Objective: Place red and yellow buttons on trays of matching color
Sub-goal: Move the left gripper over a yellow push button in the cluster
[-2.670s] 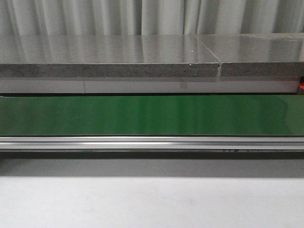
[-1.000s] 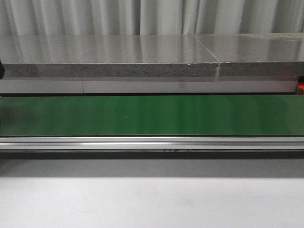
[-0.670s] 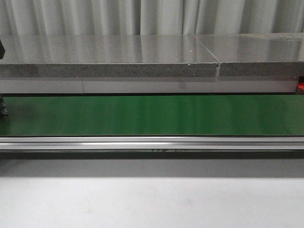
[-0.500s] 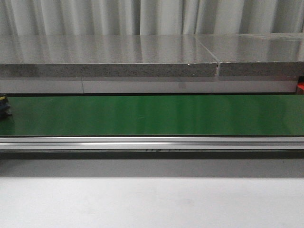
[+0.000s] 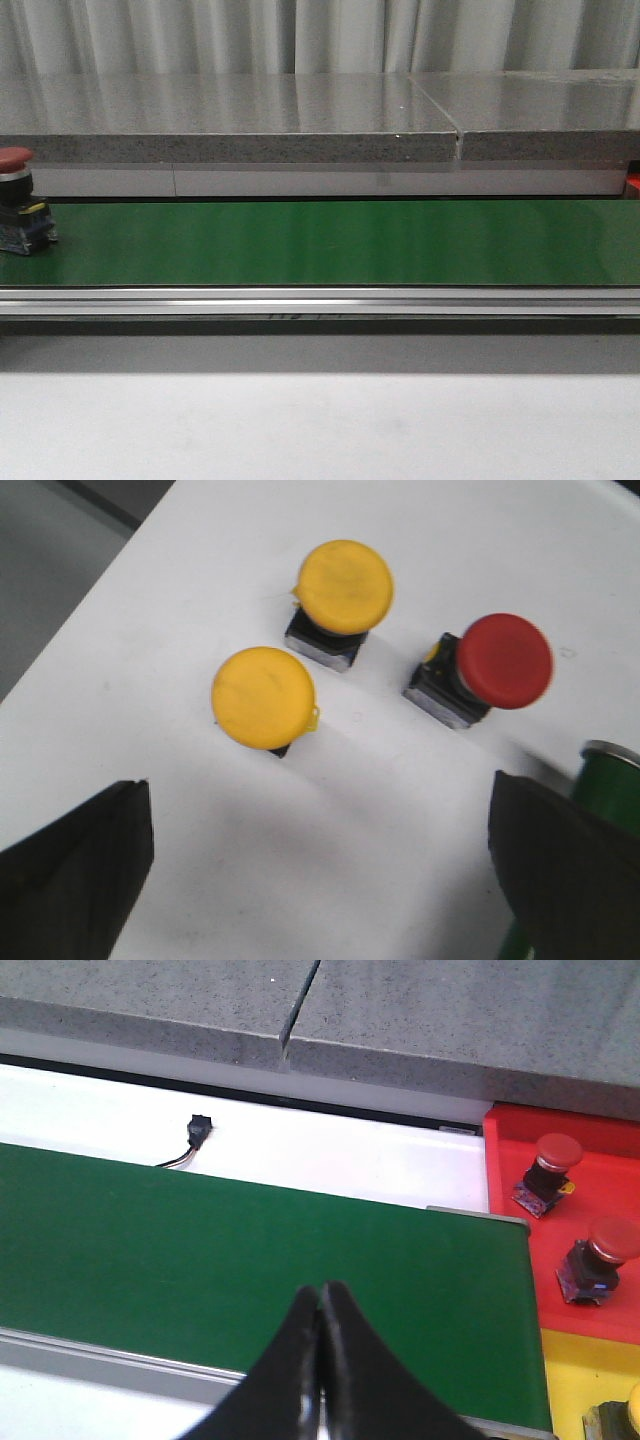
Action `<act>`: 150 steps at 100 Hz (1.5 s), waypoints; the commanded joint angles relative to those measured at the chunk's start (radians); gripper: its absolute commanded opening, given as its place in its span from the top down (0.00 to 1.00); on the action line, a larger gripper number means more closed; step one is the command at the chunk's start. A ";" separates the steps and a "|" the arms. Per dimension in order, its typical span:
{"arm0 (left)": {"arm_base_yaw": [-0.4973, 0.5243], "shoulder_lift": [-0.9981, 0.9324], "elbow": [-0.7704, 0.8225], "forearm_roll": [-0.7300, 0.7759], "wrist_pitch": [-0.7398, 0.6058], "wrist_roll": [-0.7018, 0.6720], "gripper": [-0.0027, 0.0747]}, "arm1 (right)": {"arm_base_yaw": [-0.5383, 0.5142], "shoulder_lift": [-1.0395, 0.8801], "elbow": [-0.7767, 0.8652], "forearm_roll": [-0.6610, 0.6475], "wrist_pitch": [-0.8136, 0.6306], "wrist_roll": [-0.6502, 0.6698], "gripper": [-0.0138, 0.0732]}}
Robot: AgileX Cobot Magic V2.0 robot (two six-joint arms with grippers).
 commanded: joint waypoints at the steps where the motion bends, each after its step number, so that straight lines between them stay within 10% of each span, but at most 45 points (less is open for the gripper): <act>1: 0.016 0.012 -0.050 -0.008 -0.047 -0.010 0.10 | 0.001 -0.001 -0.023 0.007 -0.064 -0.009 0.92; 81: 0.017 0.273 -0.225 0.077 -0.060 -0.010 0.12 | 0.001 -0.001 -0.023 0.007 -0.064 -0.009 0.92; 124: 0.017 0.261 -0.225 0.103 -0.002 -0.008 0.97 | 0.001 -0.001 -0.023 0.007 -0.064 -0.009 0.92; 150: -0.026 0.111 -0.225 0.097 0.016 -0.009 0.99 | 0.001 -0.001 -0.023 0.007 -0.064 -0.009 0.92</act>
